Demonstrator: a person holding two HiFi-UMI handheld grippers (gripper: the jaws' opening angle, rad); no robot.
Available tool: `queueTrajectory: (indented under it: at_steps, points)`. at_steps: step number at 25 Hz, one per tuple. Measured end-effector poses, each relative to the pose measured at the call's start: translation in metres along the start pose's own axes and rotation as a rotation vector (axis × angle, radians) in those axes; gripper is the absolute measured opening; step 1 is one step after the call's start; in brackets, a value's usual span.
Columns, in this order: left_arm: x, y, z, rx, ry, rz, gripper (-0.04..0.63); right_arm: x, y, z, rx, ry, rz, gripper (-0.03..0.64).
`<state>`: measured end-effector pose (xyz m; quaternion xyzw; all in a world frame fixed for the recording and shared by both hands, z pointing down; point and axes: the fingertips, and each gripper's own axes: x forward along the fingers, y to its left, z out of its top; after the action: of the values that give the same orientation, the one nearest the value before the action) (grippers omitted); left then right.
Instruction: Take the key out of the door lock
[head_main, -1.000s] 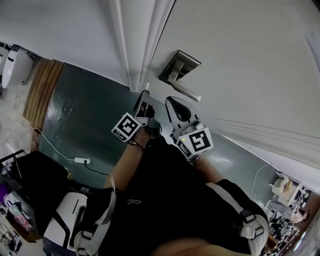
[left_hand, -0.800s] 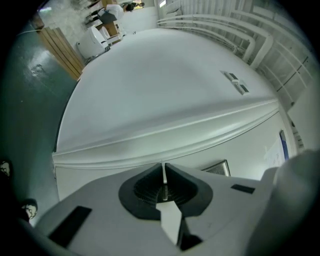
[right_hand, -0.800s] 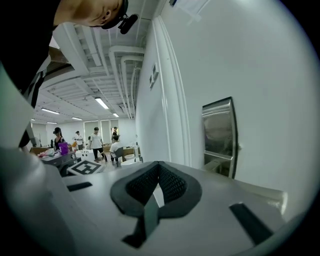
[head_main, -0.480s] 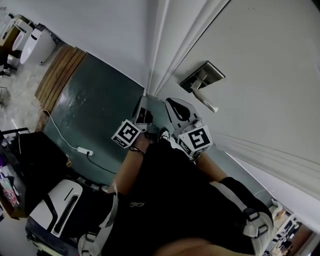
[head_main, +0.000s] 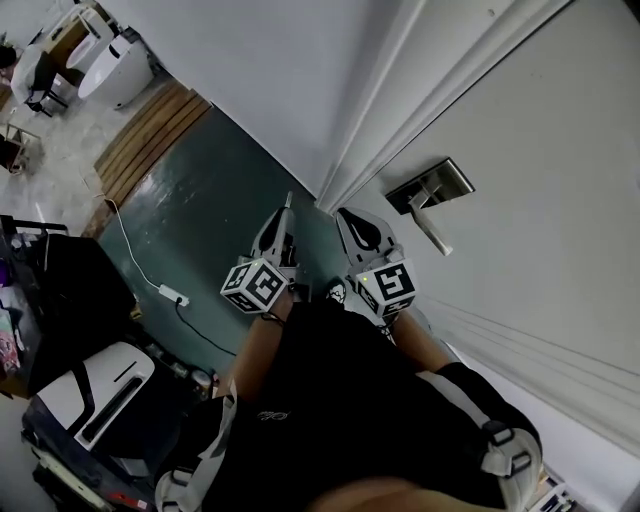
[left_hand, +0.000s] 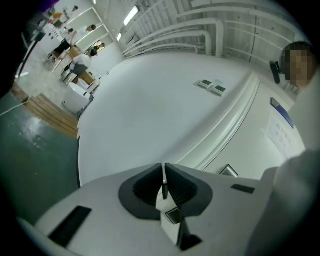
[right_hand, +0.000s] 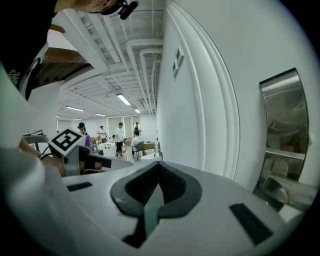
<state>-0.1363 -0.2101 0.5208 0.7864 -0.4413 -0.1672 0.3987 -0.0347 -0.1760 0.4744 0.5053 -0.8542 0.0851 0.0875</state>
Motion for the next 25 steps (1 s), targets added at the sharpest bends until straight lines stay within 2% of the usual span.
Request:
queueTrajectory:
  at_steps: [6,18,25]
  points:
    - [-0.017,-0.004,0.030,0.158,-0.038,0.039,0.036,0.017,0.014,0.010,-0.029,-0.009,0.049,0.008]
    - [-0.040,-0.029,0.079,0.401,-0.114,0.062,0.037,0.033,0.039,0.055,-0.088,-0.093,0.113,0.008]
    - [-0.053,-0.048,0.106,0.541,-0.150,0.073,0.037,0.039,0.046,0.084,-0.114,-0.141,0.116,0.008]
